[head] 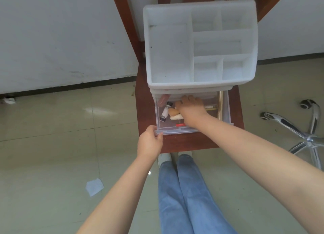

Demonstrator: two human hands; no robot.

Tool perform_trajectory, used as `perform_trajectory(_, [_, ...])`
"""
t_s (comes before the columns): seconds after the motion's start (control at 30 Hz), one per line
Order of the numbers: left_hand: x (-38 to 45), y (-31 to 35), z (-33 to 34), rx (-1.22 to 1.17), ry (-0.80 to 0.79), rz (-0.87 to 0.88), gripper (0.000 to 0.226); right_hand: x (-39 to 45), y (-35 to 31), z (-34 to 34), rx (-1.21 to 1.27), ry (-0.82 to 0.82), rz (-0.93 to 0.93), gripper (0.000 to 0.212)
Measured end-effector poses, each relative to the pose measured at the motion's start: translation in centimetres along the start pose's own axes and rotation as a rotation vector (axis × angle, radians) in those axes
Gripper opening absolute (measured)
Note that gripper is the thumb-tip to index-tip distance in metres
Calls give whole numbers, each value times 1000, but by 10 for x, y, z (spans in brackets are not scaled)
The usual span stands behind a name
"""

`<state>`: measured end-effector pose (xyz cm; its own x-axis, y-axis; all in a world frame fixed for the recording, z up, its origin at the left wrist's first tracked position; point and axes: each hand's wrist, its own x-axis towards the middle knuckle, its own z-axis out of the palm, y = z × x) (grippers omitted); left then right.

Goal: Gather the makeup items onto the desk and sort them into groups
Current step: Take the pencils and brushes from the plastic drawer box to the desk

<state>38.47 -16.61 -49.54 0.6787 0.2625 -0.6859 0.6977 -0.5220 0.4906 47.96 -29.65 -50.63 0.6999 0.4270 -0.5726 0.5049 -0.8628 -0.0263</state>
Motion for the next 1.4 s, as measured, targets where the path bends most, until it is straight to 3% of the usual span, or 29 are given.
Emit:
perform_trajectory(0.13, [-3, 3, -3, 86, -18, 20, 31, -1, 13, -2, 163, -19, 29, 37])
perform_trajectory(0.3, [-4, 11, -5, 202, -49, 18, 27, -12, 23, 2, 415, -10, -70, 14])
perform_trajectory(0.4, [-4, 17, -8, 302, 14, 26, 32, -22, 25, 1, 516, 52, -93, 19])
perform_trajectory(0.53, [-5, 28, -9, 362, 133, 147, 33, -41, 26, -8, 746, 231, -41, 16])
perform_trajectory(0.73, [8, 57, 10, 500, 73, 412, 38, -101, 36, -19, 1038, 620, 167, 21])
perform_trajectory(0.8, [19, 63, 19, 580, 82, 376, 58, -113, 51, -3, 1041, 568, 356, 28])
perform_trajectory(0.87, [29, 67, 27, 713, 55, 312, 81, -117, 67, 22, 1047, 429, 607, 21])
perform_trajectory(0.97, [38, 70, 36, 885, 8, 249, 98, -117, 78, 52, 1174, 269, 854, 34])
perform_trajectory(1.1, [40, 70, 37, 881, -65, 303, 96, -106, 77, 59, 1433, 163, 908, 50])
perform_trajectory(1.2, [40, 74, 39, 931, -165, 401, 92, -101, 78, 58, 1575, 172, 935, 50])
perform_trajectory(1.4, [51, 85, 42, 1037, -321, 511, 75, -99, 78, 58, 1613, 190, 951, 44])
